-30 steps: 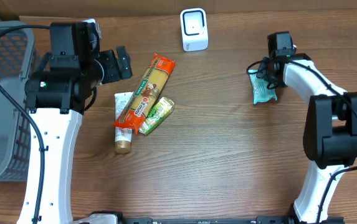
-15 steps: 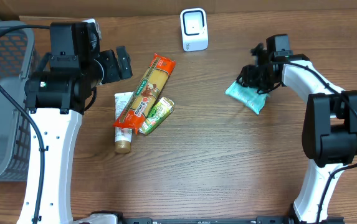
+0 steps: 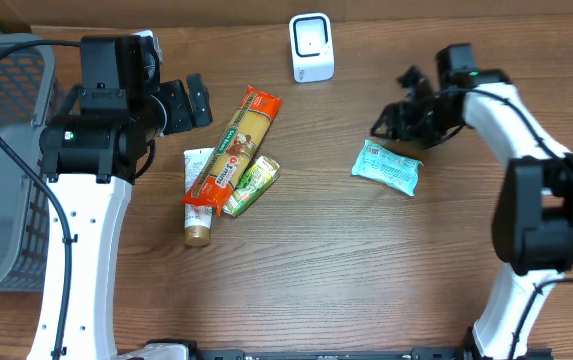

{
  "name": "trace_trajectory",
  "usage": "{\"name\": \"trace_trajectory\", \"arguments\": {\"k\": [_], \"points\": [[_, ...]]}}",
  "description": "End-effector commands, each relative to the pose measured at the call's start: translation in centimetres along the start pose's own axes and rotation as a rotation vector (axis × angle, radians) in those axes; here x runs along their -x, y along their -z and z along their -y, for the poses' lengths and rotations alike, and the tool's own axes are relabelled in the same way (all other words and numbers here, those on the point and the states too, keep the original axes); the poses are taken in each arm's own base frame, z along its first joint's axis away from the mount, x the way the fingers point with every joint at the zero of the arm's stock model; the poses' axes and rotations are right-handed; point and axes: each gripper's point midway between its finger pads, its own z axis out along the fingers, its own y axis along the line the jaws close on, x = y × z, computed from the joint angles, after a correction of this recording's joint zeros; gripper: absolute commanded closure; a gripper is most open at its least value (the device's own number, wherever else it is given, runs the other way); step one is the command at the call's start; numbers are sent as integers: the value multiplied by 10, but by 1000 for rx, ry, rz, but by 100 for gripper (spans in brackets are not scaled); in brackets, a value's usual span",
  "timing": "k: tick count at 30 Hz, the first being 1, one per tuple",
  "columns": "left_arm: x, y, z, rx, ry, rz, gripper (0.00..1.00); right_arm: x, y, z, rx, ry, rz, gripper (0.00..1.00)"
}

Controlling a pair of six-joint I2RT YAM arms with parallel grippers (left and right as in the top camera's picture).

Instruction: Scan the item barcode

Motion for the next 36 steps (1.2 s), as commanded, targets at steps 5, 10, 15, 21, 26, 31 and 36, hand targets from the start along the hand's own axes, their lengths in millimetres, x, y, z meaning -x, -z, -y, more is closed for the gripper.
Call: {"name": "trace_trajectory", "arguments": {"k": [5,10,15,21,26,31,36], "points": [[3,2,0,8,11,13,0,-24,65,51,-122,-247,3,30],[3,2,0,8,11,13,0,-57,50,61,11,-263,-53,28],[3,2,-1,8,11,13,1,-68,30,66,73,-269,-37,28],[3,2,0,8,11,13,0,-72,-2,65,85,-254,-2,28],[3,2,0,8,11,13,0,-75,-27,60,88,-238,27,29],[3,2,0,8,11,13,0,-85,-49,54,76,-226,29,31],[3,2,0,8,11,13,1,-93,-59,61,27,-274,35,65]]}}
